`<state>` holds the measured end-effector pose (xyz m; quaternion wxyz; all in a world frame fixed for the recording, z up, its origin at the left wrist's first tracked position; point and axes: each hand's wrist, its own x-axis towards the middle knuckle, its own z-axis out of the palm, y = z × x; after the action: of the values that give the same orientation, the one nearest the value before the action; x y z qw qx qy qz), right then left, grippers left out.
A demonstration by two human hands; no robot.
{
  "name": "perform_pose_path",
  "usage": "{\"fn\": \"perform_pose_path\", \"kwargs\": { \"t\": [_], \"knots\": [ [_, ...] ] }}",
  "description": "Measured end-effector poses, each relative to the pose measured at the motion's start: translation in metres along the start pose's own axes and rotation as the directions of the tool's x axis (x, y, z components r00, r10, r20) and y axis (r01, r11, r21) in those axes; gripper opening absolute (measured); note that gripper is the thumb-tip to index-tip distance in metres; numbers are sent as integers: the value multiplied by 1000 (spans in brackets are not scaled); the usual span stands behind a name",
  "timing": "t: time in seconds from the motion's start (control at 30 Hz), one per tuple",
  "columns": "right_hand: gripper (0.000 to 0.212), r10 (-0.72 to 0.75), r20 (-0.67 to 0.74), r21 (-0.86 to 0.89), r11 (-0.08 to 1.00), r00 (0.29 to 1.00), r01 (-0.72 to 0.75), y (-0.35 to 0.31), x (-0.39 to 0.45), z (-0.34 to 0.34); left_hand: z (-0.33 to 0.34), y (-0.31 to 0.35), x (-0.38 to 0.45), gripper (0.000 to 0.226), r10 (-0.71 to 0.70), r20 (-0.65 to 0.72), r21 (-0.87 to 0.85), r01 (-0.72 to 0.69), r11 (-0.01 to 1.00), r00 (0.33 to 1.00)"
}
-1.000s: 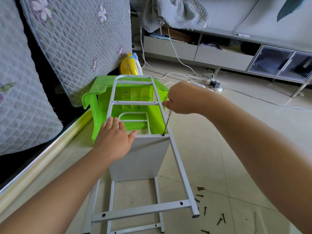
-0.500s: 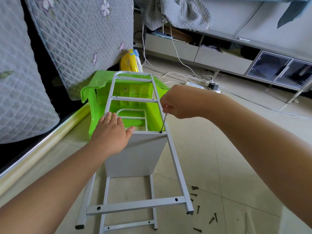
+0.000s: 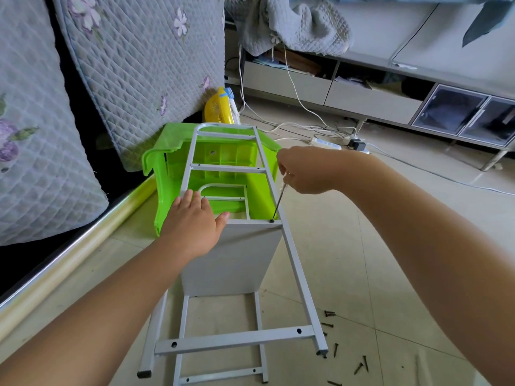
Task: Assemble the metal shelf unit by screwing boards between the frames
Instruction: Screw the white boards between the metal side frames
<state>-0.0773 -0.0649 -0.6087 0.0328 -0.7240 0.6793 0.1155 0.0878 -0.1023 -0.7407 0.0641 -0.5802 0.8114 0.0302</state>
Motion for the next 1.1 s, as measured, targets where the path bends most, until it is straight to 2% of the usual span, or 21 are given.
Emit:
{"fn": "perform_pose_path", "kwargs": {
  "t": [0.1,0.23,0.4,0.5,0.6,0.7,0.9,1.03,1.1],
  "knots": [
    [22,-108,-42,-77,991,993,105,-2,-2,-3,1,0,1,68,1,0,4,-1,1000,1000],
    [23,-148,-91,-130,982,985,136,-3,-5,-6,1,1,2,67,-3,-12,4,3,1000,1000],
    [23,0,-78,-113,994,997,-9,-6,2,-6,0,4,3,68,8,-19,11,-8,1000,1000],
    [36,115,-47,-37,993,992,-116,-10,4,-11,0,3,2,67,10,-25,12,-9,1000,1000],
    [31,128,-44,-49,990,991,-130,-9,1,-6,0,3,1,66,12,-25,19,-12,1000,1000],
    [17,51,-25,-197,979,998,-55,-10,-7,2,1,2,1,66,9,-18,9,-9,1000,1000],
    [26,-180,20,-431,886,983,171,-9,-9,2,2,0,2,64,9,-13,-7,-9,1000,1000],
    [20,-282,22,-470,844,959,258,-13,-6,1,1,0,2,65,5,-13,0,-5,1000,1000],
    [21,-273,16,-444,860,962,252,-15,-6,-1,1,1,3,65,2,-7,-2,-2,1000,1000]
  ]
}}
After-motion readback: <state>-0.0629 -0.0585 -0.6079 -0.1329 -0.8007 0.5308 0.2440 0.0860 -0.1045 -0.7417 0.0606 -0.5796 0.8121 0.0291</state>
